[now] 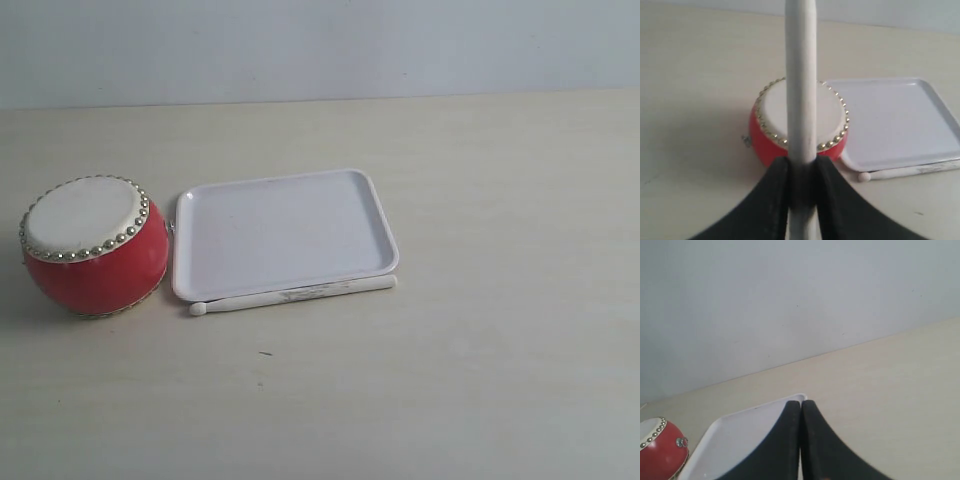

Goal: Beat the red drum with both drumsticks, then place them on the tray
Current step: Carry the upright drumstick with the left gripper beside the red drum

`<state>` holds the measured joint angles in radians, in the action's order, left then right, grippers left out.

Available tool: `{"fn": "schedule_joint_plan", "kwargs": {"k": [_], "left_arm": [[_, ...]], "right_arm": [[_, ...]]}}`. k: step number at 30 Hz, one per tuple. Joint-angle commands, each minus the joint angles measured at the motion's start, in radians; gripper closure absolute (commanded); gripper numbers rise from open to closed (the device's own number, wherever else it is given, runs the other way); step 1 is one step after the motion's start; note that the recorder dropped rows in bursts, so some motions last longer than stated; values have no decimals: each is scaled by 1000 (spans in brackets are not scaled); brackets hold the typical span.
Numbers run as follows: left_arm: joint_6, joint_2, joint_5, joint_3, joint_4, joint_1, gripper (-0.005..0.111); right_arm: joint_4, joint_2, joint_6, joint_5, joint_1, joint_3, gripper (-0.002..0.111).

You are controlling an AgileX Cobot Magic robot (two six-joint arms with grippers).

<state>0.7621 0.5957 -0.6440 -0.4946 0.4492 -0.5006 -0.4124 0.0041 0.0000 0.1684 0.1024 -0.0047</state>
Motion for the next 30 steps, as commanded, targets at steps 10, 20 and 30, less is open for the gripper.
{"fn": "schedule_joint_plan", "kwargs": {"k": [10,20,30], "left_arm": [[26,5,-162,-6,3,4,107],[-53,5,-133,-6,-152,2,107],[-193,18,-58,-6,-340,2,107]], "right_arm": [[0,-4,0,-13,-6,5,108],[0,-4,0,-13,-6,5,108],[-111,-4,0,-139,-6,5,108]]}}
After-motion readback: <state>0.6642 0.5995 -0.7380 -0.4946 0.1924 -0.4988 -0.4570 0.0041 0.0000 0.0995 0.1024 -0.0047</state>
